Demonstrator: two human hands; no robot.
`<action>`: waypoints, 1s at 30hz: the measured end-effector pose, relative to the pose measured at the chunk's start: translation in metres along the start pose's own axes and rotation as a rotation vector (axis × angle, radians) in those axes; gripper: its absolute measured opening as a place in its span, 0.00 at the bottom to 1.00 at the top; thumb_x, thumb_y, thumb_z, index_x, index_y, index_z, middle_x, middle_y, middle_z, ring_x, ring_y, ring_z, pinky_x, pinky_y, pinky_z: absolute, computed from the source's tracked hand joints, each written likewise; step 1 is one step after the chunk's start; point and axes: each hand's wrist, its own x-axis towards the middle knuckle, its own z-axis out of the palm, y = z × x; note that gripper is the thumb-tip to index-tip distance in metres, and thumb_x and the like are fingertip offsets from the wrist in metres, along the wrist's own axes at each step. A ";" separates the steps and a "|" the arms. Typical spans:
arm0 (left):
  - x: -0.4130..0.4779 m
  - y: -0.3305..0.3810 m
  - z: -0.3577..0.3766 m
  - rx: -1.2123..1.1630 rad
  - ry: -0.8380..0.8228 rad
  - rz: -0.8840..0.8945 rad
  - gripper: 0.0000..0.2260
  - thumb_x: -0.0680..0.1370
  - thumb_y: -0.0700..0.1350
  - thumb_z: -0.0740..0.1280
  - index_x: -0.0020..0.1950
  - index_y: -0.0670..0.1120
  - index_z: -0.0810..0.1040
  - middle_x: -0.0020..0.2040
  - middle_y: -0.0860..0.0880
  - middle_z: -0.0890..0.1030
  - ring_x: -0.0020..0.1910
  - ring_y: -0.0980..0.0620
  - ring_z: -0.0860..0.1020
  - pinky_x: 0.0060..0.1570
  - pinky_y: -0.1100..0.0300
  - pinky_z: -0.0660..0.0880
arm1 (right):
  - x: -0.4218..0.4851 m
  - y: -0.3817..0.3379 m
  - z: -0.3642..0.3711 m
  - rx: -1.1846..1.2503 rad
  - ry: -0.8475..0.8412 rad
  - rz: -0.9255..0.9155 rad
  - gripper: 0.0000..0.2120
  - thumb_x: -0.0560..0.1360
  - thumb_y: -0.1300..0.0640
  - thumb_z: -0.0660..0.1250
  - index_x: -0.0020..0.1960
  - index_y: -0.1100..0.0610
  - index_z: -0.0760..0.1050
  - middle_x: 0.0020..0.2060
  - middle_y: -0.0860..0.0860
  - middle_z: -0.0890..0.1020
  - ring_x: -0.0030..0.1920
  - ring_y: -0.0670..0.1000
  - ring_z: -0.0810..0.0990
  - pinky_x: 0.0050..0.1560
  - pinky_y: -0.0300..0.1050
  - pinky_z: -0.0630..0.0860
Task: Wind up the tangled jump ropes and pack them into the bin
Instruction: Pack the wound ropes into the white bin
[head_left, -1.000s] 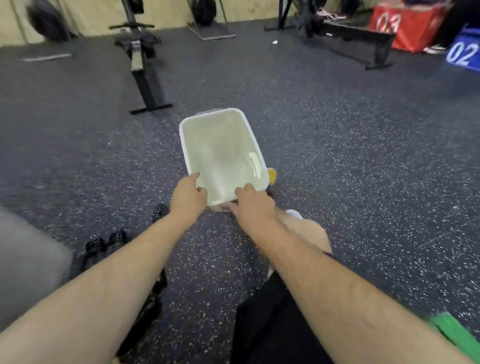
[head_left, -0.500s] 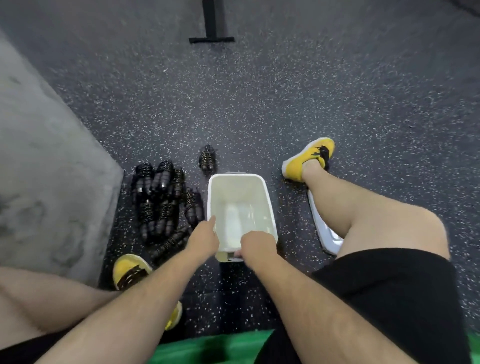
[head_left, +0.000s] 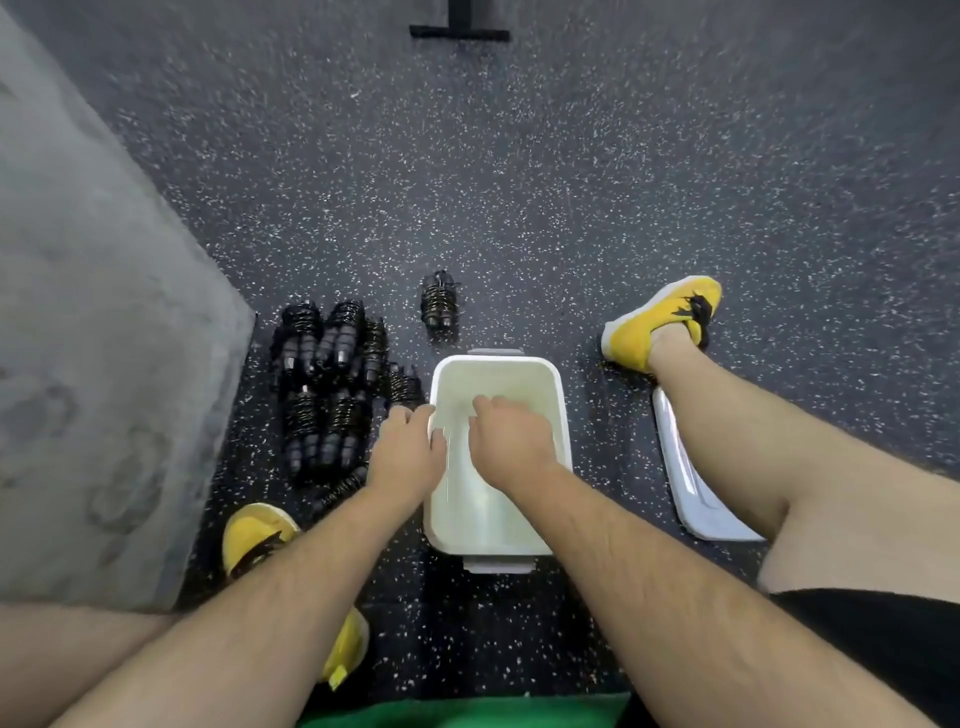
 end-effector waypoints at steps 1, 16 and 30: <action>0.014 0.002 -0.003 -0.016 0.007 0.015 0.18 0.82 0.47 0.61 0.72 0.47 0.72 0.62 0.44 0.72 0.60 0.43 0.74 0.59 0.49 0.73 | 0.016 -0.001 -0.001 -0.029 0.041 -0.018 0.12 0.82 0.53 0.54 0.62 0.54 0.70 0.55 0.52 0.78 0.54 0.57 0.77 0.43 0.50 0.67; 0.294 0.007 0.026 -0.326 -0.023 -0.330 0.21 0.82 0.49 0.63 0.76 0.53 0.68 0.66 0.40 0.75 0.63 0.39 0.76 0.63 0.53 0.71 | 0.293 -0.012 0.025 0.514 -0.198 0.131 0.22 0.80 0.49 0.58 0.72 0.55 0.67 0.61 0.57 0.80 0.61 0.60 0.78 0.61 0.51 0.75; 0.246 0.033 -0.028 -0.744 0.025 -0.175 0.19 0.78 0.39 0.72 0.69 0.44 0.75 0.57 0.49 0.80 0.57 0.49 0.80 0.64 0.51 0.76 | 0.235 0.007 -0.030 0.821 0.118 0.260 0.14 0.75 0.58 0.58 0.59 0.51 0.73 0.56 0.50 0.79 0.52 0.53 0.79 0.51 0.48 0.76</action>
